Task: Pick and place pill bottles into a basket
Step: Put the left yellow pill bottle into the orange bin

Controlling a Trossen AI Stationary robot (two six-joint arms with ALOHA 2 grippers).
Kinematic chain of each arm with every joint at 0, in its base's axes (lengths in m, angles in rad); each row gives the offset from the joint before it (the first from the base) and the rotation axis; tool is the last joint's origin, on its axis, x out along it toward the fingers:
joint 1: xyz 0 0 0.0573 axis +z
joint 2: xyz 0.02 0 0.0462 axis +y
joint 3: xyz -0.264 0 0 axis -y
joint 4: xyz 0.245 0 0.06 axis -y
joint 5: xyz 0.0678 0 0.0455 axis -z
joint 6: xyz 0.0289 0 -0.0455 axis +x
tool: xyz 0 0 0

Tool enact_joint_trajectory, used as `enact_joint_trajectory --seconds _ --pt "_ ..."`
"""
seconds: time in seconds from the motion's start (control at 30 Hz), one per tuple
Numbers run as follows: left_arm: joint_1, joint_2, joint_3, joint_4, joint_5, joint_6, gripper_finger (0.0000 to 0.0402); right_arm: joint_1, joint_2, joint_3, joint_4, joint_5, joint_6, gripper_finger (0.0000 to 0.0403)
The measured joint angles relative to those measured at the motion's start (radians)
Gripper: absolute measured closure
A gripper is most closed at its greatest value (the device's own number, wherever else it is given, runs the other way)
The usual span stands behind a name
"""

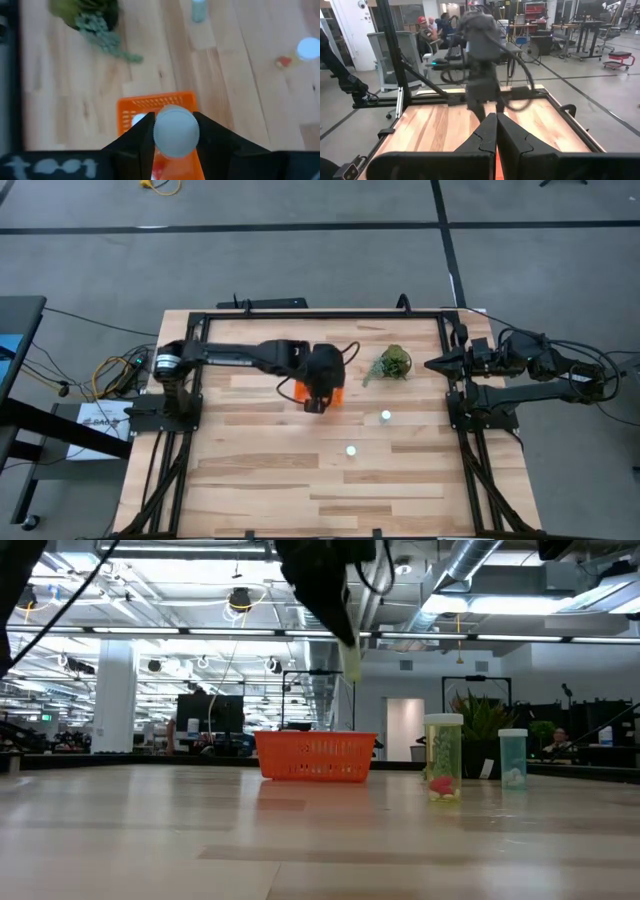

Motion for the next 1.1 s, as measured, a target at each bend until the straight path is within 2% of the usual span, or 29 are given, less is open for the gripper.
enact_joint_trajectory --seconds 0.13,0.4,0.7,1.1 --pt "0.040 0.032 -0.003 -0.004 0.053 0.000 0.0294 0.000 0.000 0.000 -0.001 0.000 0.000 0.0403" --pt "0.040 0.097 -0.011 0.016 0.107 0.004 0.0295 0.000 0.000 0.000 -0.008 0.000 0.000 0.0403" --pt "0.049 0.188 -0.011 0.024 0.110 0.027 0.0295 0.000 0.000 0.000 -0.011 0.000 0.000 0.0403" --pt "0.062 0.194 -0.010 0.070 0.168 0.027 0.0295 0.000 0.000 0.000 -0.011 0.000 0.000 0.0403"
